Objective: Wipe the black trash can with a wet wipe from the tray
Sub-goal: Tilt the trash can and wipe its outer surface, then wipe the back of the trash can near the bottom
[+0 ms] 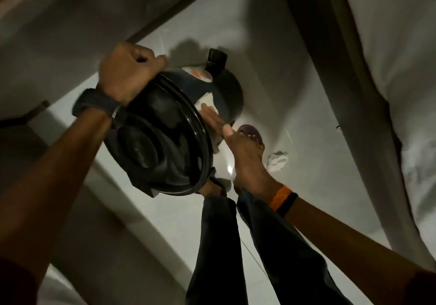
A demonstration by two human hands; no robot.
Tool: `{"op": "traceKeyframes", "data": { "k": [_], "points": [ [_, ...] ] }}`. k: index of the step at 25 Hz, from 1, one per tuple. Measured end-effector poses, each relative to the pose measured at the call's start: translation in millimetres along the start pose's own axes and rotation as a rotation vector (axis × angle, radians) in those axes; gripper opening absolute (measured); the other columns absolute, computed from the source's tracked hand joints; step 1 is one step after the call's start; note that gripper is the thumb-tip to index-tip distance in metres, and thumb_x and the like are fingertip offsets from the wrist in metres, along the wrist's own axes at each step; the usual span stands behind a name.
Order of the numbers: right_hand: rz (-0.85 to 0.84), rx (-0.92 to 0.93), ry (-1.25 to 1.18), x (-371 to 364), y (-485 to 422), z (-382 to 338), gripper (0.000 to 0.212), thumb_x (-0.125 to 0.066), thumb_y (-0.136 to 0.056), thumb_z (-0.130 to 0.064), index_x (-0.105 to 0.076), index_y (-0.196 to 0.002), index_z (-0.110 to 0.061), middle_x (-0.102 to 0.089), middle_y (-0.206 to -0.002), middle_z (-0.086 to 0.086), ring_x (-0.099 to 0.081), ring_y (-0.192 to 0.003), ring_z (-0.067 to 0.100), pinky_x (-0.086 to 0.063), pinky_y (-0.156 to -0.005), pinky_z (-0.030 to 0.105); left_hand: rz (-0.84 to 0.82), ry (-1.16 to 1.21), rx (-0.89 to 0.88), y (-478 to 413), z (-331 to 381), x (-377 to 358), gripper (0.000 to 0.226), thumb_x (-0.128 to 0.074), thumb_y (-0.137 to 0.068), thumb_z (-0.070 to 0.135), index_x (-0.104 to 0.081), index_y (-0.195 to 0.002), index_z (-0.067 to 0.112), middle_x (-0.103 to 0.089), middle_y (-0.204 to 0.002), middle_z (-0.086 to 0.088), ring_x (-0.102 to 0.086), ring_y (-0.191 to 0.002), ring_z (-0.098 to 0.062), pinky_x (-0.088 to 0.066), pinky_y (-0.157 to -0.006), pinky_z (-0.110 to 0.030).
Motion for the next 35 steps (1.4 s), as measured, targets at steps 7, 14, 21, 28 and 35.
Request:
{"op": "traceKeyframes", "data": {
  "k": [7, 14, 21, 28, 35],
  "points": [
    [0.144, -0.024, -0.021, 14, -49, -10, 0.059, -0.029, -0.105, -0.055, -0.013, -0.161, -0.041, -0.004, -0.173, -0.015, -0.003, -0.161, 0.009, -0.007, -0.133, 0.044, 0.062, 0.267, 0.185, -12, -32, 18, 0.037, -0.069, -0.081, 0.031, -0.061, -0.066, -0.002, -0.047, -0.058, -0.003, -0.041, -0.057, -0.022, -0.035, -0.055, -0.026],
    [0.223, 0.146, 0.035, 5, -54, -23, 0.048, -0.038, -0.11, -0.031, -0.036, -0.158, -0.021, -0.037, -0.163, -0.009, -0.032, -0.152, 0.006, -0.03, -0.12, 0.017, -0.02, 0.068, -0.008, -6, -5, 11, 0.04, -0.061, -0.085, 0.028, -0.058, -0.059, -0.002, -0.045, -0.05, -0.004, -0.042, -0.057, -0.019, -0.036, -0.061, -0.029],
    [0.588, -0.187, 0.122, 40, -57, 4, 0.021, -0.067, -0.083, -0.013, -0.076, -0.07, -0.026, -0.069, -0.073, -0.005, -0.064, -0.073, 0.017, -0.055, -0.069, 0.017, -0.209, -0.922, -1.022, 92, 89, -84, 0.035, -0.045, -0.091, 0.04, -0.063, -0.068, 0.021, -0.063, -0.067, 0.001, -0.056, -0.08, -0.022, -0.043, -0.094, -0.043],
    [0.511, -0.21, 0.337, 49, -21, 11, 0.011, -0.071, -0.092, -0.003, -0.074, -0.087, -0.012, -0.071, -0.081, -0.004, -0.069, -0.079, 0.013, -0.058, -0.094, 0.036, 0.138, -0.658, -0.511, 134, 17, -97, 0.098, -0.041, -0.074, 0.084, -0.031, -0.15, 0.024, -0.025, -0.161, -0.014, -0.016, -0.15, -0.039, -0.006, -0.114, -0.073],
    [0.467, -0.115, 0.599, 46, -8, 25, 0.014, -0.074, -0.089, -0.002, -0.077, -0.102, 0.0, -0.078, -0.102, 0.018, -0.068, -0.09, 0.024, -0.053, -0.087, 0.03, 0.056, -0.748, -0.467, 136, -5, -120, 0.107, -0.036, -0.075, 0.085, -0.006, -0.156, 0.022, -0.006, -0.166, -0.006, -0.006, -0.153, -0.033, -0.008, -0.103, -0.084]
  ]
}}
Point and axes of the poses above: each hand's wrist, its own y-axis away from the middle knuckle, its own x-axis out of the back of the hand, z = x × y, the point moved 5 cm from there along -y, towards the middle knuckle
